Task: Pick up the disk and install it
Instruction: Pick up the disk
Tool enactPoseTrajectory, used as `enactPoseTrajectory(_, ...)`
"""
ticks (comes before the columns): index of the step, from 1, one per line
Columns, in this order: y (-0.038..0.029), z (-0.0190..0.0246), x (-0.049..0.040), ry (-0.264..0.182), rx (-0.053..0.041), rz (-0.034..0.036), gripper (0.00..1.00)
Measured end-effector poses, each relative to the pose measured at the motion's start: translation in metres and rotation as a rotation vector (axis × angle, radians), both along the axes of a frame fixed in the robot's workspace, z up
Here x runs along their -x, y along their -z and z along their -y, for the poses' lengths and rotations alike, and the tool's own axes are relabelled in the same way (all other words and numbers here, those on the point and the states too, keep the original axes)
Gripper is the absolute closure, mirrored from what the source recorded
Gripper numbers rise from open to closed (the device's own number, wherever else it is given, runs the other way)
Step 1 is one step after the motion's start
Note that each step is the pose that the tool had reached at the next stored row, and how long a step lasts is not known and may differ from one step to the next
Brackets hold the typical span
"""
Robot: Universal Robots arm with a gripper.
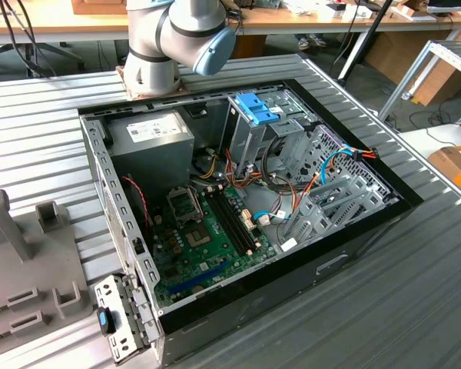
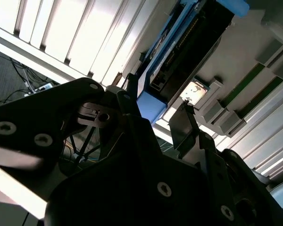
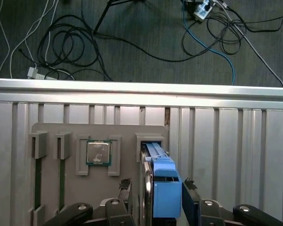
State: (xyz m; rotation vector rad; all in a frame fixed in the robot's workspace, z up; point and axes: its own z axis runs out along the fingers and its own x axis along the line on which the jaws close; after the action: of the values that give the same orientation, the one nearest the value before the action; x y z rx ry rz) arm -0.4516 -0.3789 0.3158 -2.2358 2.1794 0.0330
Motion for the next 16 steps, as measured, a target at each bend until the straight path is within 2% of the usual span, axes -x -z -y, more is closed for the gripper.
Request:
enactPoseTrajectory(5,0.0031,-0.0001,0.0000,0.000,0.0001,-0.0002,0.46)
enactPoseTrajectory(16,0.0044,-0.0002,0.0001,0.000,0.0000,0.0002,0.46)
